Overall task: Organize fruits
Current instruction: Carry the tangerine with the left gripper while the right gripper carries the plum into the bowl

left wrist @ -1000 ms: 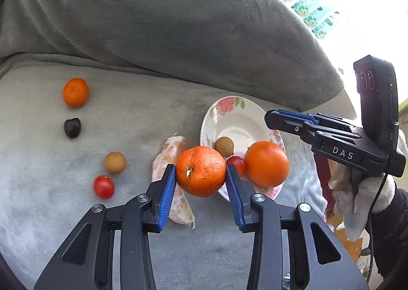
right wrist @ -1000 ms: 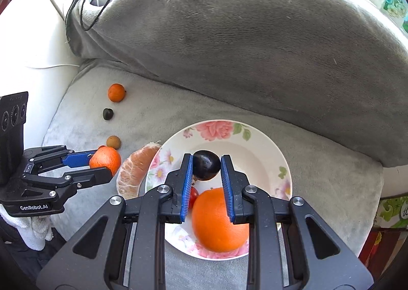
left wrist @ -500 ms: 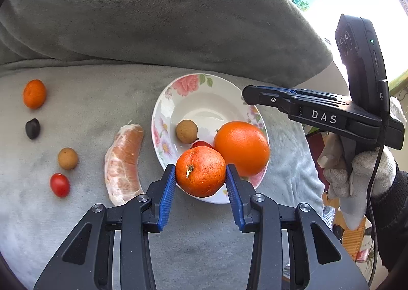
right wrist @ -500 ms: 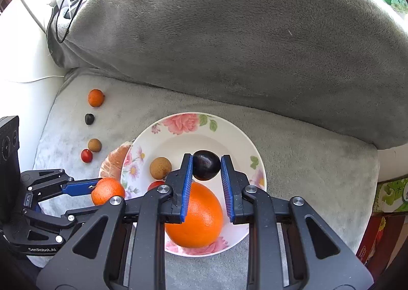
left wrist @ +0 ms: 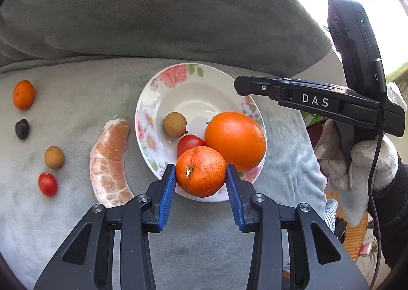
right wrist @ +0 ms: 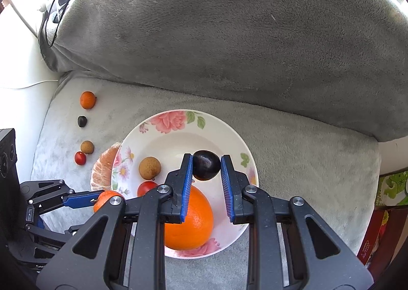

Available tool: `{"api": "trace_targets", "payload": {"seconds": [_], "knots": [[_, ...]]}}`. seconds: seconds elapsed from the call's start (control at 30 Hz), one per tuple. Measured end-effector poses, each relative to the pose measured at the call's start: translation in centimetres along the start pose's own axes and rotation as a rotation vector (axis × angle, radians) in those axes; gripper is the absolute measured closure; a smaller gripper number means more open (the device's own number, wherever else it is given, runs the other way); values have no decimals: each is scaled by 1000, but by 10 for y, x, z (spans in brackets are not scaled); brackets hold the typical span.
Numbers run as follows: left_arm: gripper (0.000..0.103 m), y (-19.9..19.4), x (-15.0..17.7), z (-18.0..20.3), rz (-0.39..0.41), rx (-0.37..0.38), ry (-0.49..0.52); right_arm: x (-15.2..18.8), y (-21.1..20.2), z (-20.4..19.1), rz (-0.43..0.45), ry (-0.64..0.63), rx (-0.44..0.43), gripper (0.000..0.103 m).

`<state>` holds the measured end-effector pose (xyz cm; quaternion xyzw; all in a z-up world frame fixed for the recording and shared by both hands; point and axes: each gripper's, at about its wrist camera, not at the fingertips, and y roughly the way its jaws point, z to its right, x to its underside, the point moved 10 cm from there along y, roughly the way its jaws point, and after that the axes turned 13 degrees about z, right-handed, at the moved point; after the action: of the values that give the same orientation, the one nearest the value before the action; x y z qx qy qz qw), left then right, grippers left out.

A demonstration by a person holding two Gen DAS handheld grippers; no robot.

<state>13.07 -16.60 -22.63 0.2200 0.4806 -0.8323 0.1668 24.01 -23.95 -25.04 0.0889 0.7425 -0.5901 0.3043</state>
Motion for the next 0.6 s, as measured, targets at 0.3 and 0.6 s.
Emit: {"api": "trace_targets", "payload": {"seconds": [0.3, 0.6], "knots": [[65, 3, 2, 6, -6, -3, 25, 0, 0, -1, -2, 12, -11, 79], [63, 6, 3, 6, -6, -19, 42, 0, -3, 1, 6, 37, -14, 74]]}}
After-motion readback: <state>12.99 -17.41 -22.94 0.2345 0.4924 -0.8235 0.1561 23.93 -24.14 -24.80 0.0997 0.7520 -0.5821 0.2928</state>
